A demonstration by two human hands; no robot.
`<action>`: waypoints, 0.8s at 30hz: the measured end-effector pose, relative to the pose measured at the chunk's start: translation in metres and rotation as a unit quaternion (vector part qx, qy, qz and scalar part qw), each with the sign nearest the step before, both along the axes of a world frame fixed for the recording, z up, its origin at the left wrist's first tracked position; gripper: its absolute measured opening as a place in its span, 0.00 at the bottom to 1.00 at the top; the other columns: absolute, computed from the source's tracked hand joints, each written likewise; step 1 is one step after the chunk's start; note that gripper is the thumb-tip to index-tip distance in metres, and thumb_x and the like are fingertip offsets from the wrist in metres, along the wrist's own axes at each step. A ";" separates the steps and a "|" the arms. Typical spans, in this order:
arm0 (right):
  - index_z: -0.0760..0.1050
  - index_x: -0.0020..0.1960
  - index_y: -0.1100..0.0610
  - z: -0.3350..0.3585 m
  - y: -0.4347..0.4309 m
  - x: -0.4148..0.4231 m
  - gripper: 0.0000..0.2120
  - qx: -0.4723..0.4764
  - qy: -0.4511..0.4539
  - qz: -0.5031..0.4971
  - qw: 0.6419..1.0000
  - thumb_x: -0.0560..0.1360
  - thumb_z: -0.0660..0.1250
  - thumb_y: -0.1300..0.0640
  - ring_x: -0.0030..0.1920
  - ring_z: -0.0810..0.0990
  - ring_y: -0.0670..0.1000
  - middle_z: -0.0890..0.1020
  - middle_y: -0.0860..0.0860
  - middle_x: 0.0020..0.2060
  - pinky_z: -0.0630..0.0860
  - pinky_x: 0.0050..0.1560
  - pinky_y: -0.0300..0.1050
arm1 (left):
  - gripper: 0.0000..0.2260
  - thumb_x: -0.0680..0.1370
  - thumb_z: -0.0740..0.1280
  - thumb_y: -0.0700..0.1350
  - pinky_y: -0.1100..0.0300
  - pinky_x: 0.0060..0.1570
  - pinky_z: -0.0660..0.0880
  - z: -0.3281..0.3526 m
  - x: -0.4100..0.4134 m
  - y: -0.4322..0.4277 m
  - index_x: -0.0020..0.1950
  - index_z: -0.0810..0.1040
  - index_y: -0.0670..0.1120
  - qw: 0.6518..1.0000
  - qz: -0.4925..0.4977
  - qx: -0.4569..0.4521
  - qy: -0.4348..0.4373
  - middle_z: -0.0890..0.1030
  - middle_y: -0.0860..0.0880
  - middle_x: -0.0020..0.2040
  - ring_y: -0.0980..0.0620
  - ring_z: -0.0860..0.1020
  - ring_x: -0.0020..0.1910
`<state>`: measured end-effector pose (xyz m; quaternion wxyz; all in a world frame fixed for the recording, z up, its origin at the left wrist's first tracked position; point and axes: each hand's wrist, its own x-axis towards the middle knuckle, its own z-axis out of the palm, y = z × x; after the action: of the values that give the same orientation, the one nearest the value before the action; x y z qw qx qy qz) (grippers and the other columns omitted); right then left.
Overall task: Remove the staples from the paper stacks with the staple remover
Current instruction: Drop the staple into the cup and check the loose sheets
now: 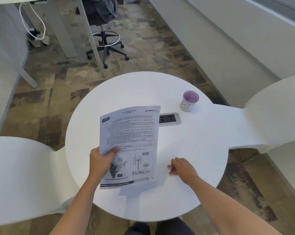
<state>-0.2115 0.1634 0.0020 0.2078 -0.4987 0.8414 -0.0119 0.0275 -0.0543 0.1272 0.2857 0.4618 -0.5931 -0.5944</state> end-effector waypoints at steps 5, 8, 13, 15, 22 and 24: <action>0.67 0.49 0.60 0.012 -0.005 0.006 0.05 -0.105 -0.242 -0.202 0.943 0.78 0.61 0.67 0.55 0.80 0.46 0.78 0.52 0.58 0.75 0.55 0.44 | 0.07 0.71 0.77 0.42 0.69 0.30 0.77 0.009 -0.003 -0.001 0.42 0.82 0.54 1.000 -0.014 -0.010 -0.003 0.85 0.60 0.34 0.62 0.84 0.36; 0.67 0.49 0.60 0.036 -0.008 0.006 0.06 -0.198 -0.324 -0.285 0.880 0.79 0.61 0.68 0.53 0.80 0.41 0.77 0.51 0.58 0.75 0.48 0.31 | 0.06 0.70 0.77 0.43 0.68 0.29 0.78 0.018 -0.006 -0.001 0.42 0.82 0.53 0.999 -0.042 -0.020 -0.011 0.85 0.59 0.35 0.61 0.84 0.36; 0.67 0.56 0.54 0.089 -0.007 -0.001 0.07 -0.309 -0.321 -0.300 0.844 0.81 0.60 0.62 0.44 0.76 0.45 0.77 0.50 0.52 0.73 0.41 0.30 | 0.07 0.66 0.77 0.49 0.66 0.29 0.78 0.041 -0.013 -0.001 0.41 0.82 0.54 0.998 -0.060 -0.029 0.005 0.85 0.61 0.36 0.60 0.84 0.36; 0.66 0.59 0.53 0.114 -0.007 -0.009 0.07 -0.338 -0.302 -0.284 0.845 0.82 0.58 0.60 0.43 0.74 0.46 0.76 0.49 0.50 0.73 0.43 0.33 | 0.08 0.65 0.76 0.51 0.66 0.29 0.78 0.053 -0.018 0.000 0.42 0.83 0.54 0.997 -0.063 -0.032 0.019 0.85 0.61 0.36 0.59 0.84 0.37; 0.68 0.52 0.51 0.216 -0.004 -0.030 0.11 -0.463 -0.259 -0.221 0.819 0.80 0.53 0.45 0.36 0.70 0.42 0.77 0.51 0.42 0.71 0.39 0.36 | 0.06 0.65 0.77 0.49 0.64 0.29 0.79 0.099 -0.026 0.007 0.39 0.86 0.57 0.991 -0.085 -0.056 0.083 0.87 0.57 0.39 0.56 0.85 0.38; 0.68 0.52 0.54 0.244 -0.001 -0.032 0.15 -0.499 -0.257 -0.197 0.804 0.79 0.53 0.43 0.35 0.70 0.41 0.75 0.52 0.40 0.70 0.39 0.33 | 0.07 0.65 0.77 0.49 0.65 0.29 0.79 0.113 -0.026 0.012 0.40 0.85 0.60 0.989 -0.090 -0.065 0.099 0.87 0.57 0.39 0.57 0.85 0.38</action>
<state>-0.2438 0.1620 0.2463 0.1320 -0.3358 0.7156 -0.5981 0.0010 -0.0424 0.2403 0.3178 0.3261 -0.6387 -0.6203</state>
